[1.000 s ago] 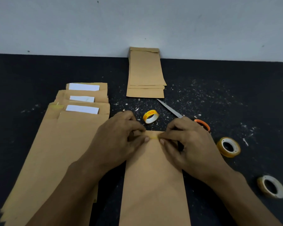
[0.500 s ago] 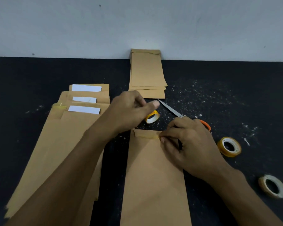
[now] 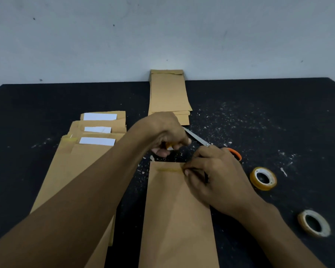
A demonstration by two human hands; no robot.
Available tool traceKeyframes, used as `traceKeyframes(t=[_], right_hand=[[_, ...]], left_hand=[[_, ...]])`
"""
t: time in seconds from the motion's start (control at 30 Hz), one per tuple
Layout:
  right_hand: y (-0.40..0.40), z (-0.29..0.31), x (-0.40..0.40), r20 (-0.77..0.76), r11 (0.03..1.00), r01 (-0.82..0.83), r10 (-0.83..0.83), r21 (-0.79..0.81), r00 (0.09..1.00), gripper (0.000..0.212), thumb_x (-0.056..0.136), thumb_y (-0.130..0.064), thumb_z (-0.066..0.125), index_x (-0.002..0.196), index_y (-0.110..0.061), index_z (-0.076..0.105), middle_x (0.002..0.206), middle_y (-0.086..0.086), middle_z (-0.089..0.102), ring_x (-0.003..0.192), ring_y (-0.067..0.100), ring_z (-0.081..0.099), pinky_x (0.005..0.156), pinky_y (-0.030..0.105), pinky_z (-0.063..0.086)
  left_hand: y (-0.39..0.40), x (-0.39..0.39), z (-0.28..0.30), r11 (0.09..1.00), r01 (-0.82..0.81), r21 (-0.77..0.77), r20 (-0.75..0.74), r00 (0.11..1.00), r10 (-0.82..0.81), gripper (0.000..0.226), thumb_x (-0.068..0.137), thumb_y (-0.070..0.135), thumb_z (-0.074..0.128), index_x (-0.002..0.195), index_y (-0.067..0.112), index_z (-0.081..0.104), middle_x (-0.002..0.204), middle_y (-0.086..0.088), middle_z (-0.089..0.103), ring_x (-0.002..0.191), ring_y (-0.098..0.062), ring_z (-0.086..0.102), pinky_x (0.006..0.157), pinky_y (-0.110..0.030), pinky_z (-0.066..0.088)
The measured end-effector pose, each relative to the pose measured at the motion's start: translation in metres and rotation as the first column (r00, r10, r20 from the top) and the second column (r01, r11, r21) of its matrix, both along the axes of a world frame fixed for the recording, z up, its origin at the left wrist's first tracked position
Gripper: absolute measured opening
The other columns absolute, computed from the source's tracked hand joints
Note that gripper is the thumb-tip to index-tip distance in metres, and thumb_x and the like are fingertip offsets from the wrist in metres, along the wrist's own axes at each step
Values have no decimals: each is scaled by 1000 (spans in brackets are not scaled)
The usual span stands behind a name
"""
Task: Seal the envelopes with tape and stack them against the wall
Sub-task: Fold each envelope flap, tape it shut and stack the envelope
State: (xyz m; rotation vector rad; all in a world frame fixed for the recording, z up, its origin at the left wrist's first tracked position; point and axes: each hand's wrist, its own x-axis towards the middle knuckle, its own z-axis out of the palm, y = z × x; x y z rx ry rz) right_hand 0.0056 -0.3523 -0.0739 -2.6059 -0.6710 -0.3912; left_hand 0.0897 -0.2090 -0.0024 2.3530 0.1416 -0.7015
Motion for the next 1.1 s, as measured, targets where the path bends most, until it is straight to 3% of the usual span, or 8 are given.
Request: traceKeyframes(t=[0.1, 0.23, 0.47, 0.63, 0.77, 0.87, 0.97, 1.1], right_hand=[[0, -1, 1, -10, 1000, -3, 3, 0, 1000, 34, 85, -36, 46, 89, -25, 77, 83, -8, 60, 77, 15, 55, 66, 32, 40], [-1, 0, 0, -17, 1000, -4, 3, -6, 1000, 33, 86, -37, 45, 87, -26, 76, 83, -9, 59, 76, 15, 56, 66, 31, 38], [0, 1, -1, 12, 1000, 9, -8, -29, 1000, 32, 85, -36, 45, 86, -26, 76, 81, -9, 60, 75, 14, 55, 65, 28, 32], [1, 1, -2, -4, 999, 33, -33, 27, 999, 30, 85, -37, 47, 90, -25, 75, 83, -9, 60, 78, 11, 55, 66, 32, 44], [2, 8, -2, 37, 939, 10, -24, 343, 999, 24, 82, -34, 68, 99, -19, 74, 95, -7, 63, 89, 7, 60, 74, 28, 51], [6, 10, -1, 29, 885, -35, 24, 464, 999, 20, 77, -24, 79, 95, -16, 75, 102, -5, 62, 101, 10, 61, 82, 25, 50], [10, 5, -1, -73, 887, -26, 67, 460, 995, 24, 84, -36, 70, 102, -22, 76, 113, -6, 56, 114, 11, 55, 91, 26, 48], [14, 5, -3, -145, 870, -2, 84, 493, 986, 30, 91, -45, 61, 101, -23, 78, 115, -3, 53, 118, 9, 50, 89, 9, 42]], left_hand=[[3, -4, 3, 998, -42, -47, 9, 999, 43, 23, 90, 20, 71, 74, 7, 63, 53, -4, 61, 32, -9, 49, 36, -17, 39], [19, -17, 0, 954, -152, -259, -17, 988, 152, 12, 94, 16, 63, 100, 6, 61, 85, -20, 74, 57, -19, 64, 44, -24, 50], [43, -58, -18, 600, -199, -775, -94, 975, 202, 29, 98, -1, 44, 102, 5, 72, 104, -12, 75, 88, -24, 71, 63, -34, 59], [38, -69, -33, 490, -159, -857, -13, 958, 287, 26, 96, 1, 51, 109, 8, 73, 109, -10, 75, 97, -25, 72, 73, -38, 60], [30, -71, -39, 436, -156, -886, 8, 937, 350, 25, 93, 6, 58, 114, 9, 71, 109, -7, 75, 88, -18, 70, 63, -31, 60], [28, -74, -44, 410, -134, -902, 10, 944, 330, 34, 82, 15, 64, 115, 12, 71, 110, -7, 75, 92, -16, 70, 70, -32, 59], [29, -74, -46, 389, -115, -914, 18, 946, 323, 35, 78, 19, 65, 113, 16, 71, 113, -5, 74, 101, -18, 70, 78, -35, 58], [30, -76, -44, 380, -90, -920, 61, 928, 367, 26, 90, 11, 59, 113, 16, 70, 113, 0, 74, 91, -10, 69, 74, -27, 60]])
